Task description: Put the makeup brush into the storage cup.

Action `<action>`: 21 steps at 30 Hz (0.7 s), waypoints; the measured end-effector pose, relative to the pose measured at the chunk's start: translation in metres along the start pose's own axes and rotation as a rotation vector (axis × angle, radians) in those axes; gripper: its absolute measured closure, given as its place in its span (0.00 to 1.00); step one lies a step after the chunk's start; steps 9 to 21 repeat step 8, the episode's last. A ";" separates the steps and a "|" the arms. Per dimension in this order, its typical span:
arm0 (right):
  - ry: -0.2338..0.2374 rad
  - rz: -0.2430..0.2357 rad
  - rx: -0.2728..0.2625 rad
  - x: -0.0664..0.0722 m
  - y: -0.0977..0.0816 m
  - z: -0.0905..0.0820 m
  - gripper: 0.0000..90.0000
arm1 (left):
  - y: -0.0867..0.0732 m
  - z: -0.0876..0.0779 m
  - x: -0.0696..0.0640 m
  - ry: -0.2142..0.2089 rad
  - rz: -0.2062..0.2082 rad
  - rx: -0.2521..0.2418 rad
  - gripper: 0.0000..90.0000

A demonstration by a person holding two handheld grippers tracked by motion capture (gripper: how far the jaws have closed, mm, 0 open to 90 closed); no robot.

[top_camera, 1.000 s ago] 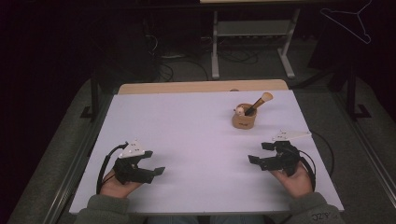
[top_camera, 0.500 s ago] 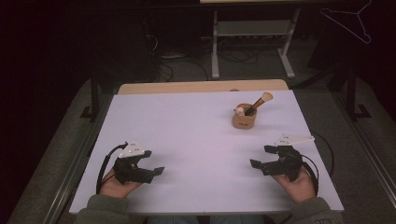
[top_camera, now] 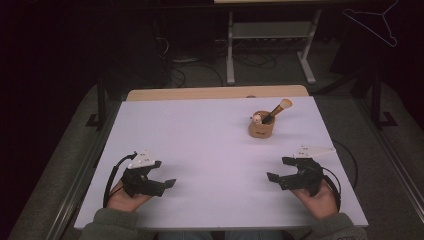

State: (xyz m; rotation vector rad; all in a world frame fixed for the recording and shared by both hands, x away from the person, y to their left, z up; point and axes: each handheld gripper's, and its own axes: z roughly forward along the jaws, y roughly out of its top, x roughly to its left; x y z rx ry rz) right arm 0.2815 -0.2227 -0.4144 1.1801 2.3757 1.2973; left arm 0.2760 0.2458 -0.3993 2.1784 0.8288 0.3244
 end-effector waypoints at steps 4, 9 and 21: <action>0.000 -0.013 0.000 0.002 0.000 0.002 0.16 | 0.000 0.000 0.000 -0.002 0.001 0.002 0.19; 0.000 -0.028 -0.004 0.002 0.001 0.002 0.16 | 0.000 0.000 0.000 -0.005 -0.004 -0.001 0.19; 0.000 -0.028 -0.004 0.002 0.001 0.002 0.16 | 0.000 0.000 0.000 -0.005 -0.004 -0.001 0.19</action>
